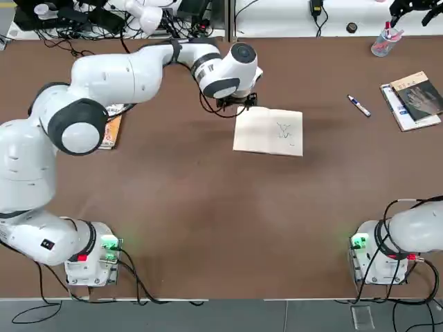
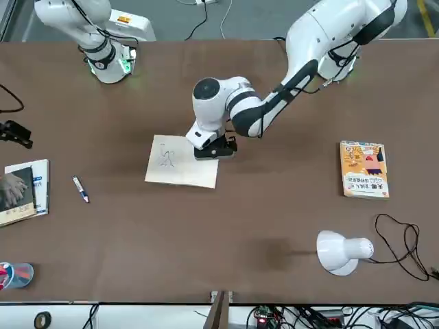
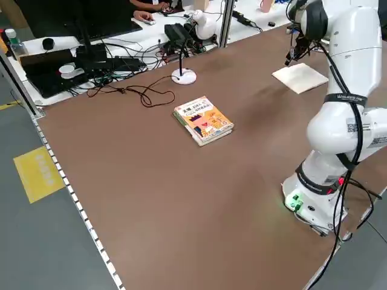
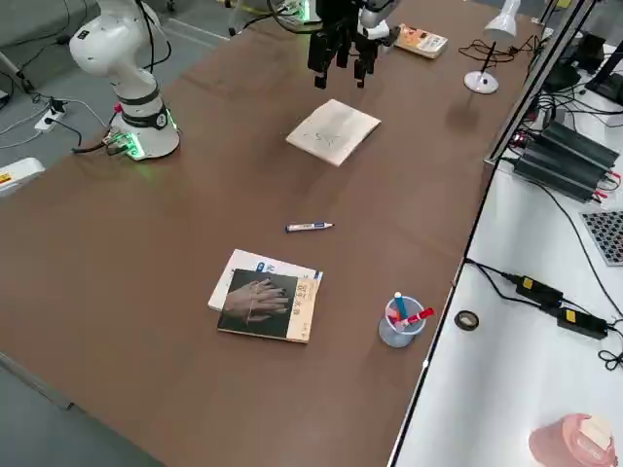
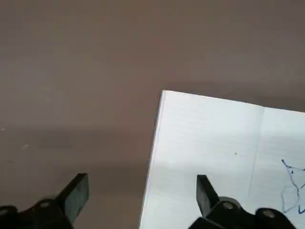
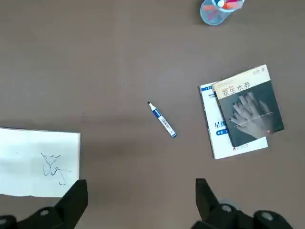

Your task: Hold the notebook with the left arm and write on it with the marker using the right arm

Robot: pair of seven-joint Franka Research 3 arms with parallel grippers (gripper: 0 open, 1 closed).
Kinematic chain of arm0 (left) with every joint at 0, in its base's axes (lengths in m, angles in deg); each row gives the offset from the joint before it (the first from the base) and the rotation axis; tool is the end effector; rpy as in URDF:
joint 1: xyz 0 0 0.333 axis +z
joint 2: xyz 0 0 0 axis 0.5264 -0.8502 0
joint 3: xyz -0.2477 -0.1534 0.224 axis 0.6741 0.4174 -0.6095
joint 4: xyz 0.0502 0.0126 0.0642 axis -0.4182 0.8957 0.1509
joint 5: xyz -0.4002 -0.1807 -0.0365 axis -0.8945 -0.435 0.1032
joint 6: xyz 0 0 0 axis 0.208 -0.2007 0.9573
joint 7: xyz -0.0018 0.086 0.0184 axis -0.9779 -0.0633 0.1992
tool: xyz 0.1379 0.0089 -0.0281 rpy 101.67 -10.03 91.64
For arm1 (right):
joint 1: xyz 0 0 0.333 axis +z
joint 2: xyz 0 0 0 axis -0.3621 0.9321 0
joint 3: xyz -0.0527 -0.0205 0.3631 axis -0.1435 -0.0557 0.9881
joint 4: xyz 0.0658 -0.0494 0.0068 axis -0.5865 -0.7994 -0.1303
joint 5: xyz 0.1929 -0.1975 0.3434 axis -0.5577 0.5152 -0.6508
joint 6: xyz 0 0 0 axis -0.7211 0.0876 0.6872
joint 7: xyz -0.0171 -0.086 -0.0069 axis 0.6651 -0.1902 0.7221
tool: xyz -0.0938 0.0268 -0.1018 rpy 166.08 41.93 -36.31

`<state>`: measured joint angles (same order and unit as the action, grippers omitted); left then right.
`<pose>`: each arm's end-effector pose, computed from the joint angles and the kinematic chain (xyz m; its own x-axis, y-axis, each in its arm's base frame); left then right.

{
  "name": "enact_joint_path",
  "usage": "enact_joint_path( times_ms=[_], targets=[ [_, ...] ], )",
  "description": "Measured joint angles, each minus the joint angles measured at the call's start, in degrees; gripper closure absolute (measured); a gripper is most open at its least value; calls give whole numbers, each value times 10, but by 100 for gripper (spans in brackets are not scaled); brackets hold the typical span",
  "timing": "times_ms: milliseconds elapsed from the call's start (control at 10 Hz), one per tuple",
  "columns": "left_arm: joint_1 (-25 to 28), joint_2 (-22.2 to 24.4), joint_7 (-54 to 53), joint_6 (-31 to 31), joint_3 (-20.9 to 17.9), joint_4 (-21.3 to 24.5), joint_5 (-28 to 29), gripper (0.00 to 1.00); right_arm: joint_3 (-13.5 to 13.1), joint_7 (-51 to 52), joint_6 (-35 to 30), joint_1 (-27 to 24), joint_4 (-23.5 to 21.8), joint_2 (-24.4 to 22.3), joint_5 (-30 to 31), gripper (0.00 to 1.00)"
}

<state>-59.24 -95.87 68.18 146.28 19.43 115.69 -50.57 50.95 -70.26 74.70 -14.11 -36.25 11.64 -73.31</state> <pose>0.5181 -0.6103 0.2605 0.9896 0.0434 0.1372 0.0436 -0.9990 0.0019 0.6295 0.0012 0.6202 0.9990 -0.0245 0.0375 -0.0256 -0.9992 0.0294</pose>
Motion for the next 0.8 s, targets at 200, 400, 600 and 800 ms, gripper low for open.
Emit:
enact_joint_path(
  times_ms=[200,400,600,800],
  targets=[
    [-3,-15,0,28,0,0,0,0,-1,0,0,-1,7,-1,0,0],
    [-6,-31,0,54,-2,-1,1,0,-1,0,0,-2,15,-1,1,0],
    [-19,-43,-1,66,-21,-2,1,0,-1,0,0,-2,22,-2,7,0],
    [-41,-48,-2,69,-51,-4,1,0,-2,0,0,-2,24,-2,12,0]
  ],
)
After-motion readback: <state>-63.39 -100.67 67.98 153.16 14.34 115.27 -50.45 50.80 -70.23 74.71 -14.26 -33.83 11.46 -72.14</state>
